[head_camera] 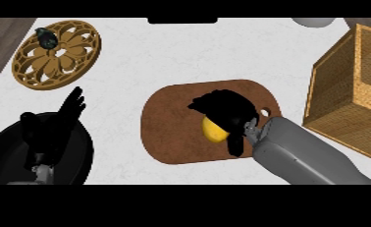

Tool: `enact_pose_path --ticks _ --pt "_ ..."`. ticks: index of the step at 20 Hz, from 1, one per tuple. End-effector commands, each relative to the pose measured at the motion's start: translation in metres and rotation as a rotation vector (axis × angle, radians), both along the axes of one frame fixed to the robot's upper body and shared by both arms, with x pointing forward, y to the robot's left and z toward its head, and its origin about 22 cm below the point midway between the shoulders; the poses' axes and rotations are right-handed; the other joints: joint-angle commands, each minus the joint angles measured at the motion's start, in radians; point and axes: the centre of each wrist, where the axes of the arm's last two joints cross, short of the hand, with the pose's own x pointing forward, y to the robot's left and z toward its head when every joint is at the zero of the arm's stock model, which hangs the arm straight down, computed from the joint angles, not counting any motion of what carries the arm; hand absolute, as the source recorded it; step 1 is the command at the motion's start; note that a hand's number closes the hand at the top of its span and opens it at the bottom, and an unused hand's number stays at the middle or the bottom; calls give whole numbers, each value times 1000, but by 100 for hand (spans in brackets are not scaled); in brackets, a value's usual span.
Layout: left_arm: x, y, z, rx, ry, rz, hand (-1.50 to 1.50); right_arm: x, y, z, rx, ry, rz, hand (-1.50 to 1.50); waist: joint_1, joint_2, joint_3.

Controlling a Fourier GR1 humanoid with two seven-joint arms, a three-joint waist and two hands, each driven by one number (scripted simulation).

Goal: Pick the lemon from the cutting board and place it in the basket

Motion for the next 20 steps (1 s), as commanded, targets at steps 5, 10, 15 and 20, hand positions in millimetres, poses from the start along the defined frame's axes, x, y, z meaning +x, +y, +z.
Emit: enact_pose_path --ticks 5,10,15,20 --pt "-34 -3 -54 -29 276 20 0 1 3 0 -23 -112 110 150 5 17 -27" --pt "-45 -9 -55 -44 264 25 0 -3 -2 -23 -21 -135 127 150 14 15 -26" --pt "-38 2 -50 -30 249 53 0 9 -7 -37 -68 -132 -309 150 -25 11 -29" --pt "-38 13 -39 -39 243 89 0 12 -11 -50 -78 -157 -807 150 -59 1 -29"
